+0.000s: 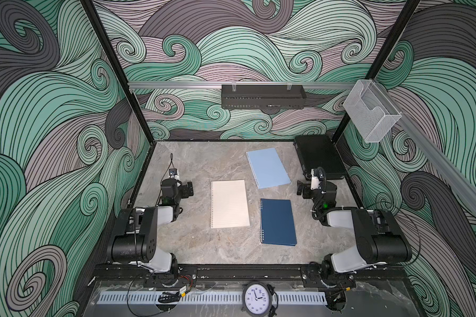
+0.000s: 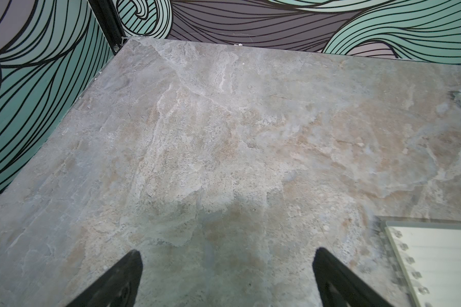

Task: Tear off pages from different notebooks
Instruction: Move the notebook to the center of the board.

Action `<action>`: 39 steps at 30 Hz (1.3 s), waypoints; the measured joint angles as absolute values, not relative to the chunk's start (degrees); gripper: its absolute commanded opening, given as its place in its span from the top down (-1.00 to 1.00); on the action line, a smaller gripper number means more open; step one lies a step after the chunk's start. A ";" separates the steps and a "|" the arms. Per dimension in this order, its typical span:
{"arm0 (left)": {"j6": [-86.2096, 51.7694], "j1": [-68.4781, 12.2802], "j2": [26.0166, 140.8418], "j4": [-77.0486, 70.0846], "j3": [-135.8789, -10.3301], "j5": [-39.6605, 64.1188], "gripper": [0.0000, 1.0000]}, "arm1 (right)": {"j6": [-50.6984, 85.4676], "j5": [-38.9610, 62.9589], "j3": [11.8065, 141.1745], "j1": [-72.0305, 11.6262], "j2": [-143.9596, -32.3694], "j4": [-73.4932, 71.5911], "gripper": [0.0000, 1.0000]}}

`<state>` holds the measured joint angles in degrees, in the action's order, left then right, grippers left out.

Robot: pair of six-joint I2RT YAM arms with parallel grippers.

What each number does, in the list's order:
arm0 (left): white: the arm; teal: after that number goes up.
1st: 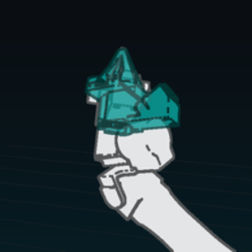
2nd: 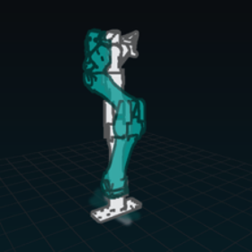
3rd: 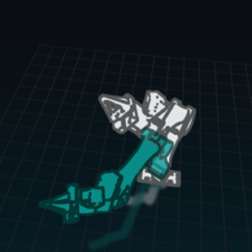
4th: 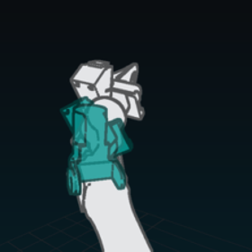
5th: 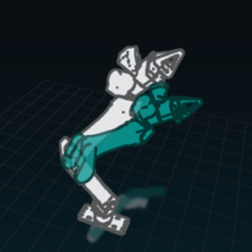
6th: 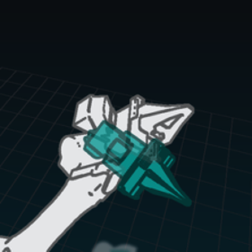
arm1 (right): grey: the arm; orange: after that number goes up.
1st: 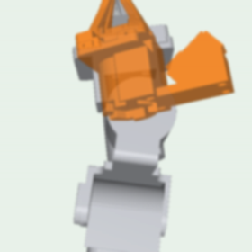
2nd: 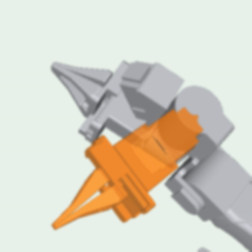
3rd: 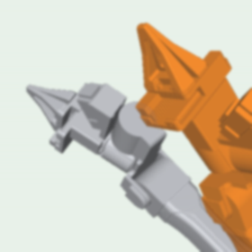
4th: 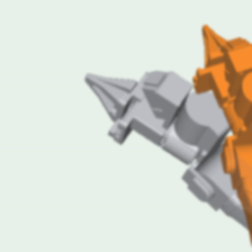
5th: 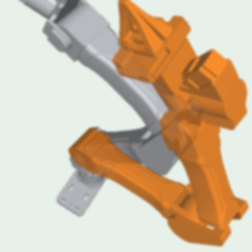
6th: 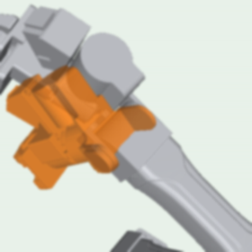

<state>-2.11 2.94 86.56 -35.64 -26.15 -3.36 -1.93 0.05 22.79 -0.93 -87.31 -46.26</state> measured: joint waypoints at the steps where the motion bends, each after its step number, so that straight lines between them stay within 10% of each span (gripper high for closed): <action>1: -2.11 2.94 86.56 -35.64 -26.15 -3.36 -0.97 | -1.93 0.05 22.79 -0.93 -87.31 -46.26 -1.00; 12: -2.48 2.94 86.15 -32.64 -27.42 -4.80 -0.97 | -1.41 -2.66 24.16 -1.21 -86.72 -42.74 -1.00; 29: -19.51 -2.87 73.25 21.17 -71.72 -9.06 -0.94 | 7.01 -6.70 56.60 -12.71 -65.60 10.35 -0.94; 39: -32.84 -14.96 68.47 37.87 -54.50 -5.08 -0.80 | 18.74 1.93 46.15 -27.97 -59.31 22.92 -0.85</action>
